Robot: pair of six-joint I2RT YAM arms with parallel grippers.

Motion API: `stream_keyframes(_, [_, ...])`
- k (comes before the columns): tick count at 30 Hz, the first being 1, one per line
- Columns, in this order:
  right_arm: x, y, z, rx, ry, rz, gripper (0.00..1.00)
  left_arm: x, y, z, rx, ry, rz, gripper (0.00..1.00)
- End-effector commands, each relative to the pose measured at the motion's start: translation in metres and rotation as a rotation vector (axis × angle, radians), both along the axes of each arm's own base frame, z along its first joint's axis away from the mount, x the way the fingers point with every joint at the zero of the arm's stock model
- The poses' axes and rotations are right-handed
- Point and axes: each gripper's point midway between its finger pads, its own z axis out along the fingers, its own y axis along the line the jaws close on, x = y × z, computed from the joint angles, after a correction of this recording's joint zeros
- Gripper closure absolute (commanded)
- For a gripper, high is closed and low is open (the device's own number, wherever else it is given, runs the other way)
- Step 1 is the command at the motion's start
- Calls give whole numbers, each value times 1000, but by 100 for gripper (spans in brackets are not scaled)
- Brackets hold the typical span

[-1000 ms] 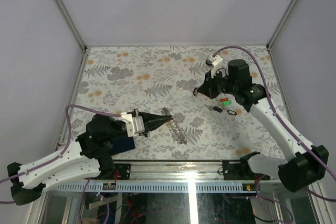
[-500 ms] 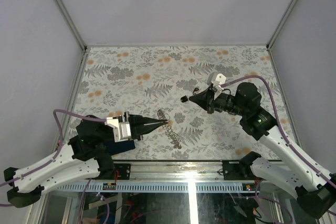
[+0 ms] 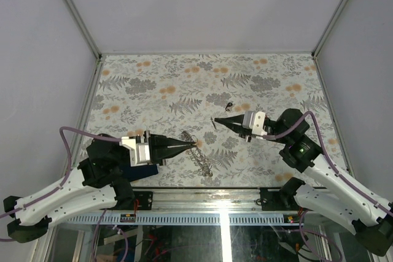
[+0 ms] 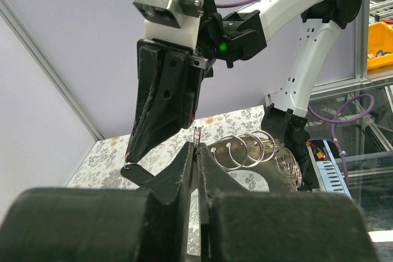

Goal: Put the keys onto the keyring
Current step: Pick up the key from the center of the board.

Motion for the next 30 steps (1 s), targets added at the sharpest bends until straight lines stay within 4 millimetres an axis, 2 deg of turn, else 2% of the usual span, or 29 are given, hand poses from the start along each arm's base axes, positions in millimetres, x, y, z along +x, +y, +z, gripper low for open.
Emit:
stream_keyframes(1, [-13, 1, 35, 52, -230, 33, 100, -4, 8, 28, -77, -29, -2, 100])
stream_keyframes(9, [-19, 1, 31, 9, -239, 40, 100, 1, 7, 26, -68, -18, 21, 100])
stream_keyframes(16, [-33, 5, 48, 33, -314, 69, 100, 4, 4, 29, -70, 5, 23, 100])
stream_keyframes(30, [-57, 9, 62, 54, -466, 167, 100, 4, 4, 35, -86, 15, 21, 100])
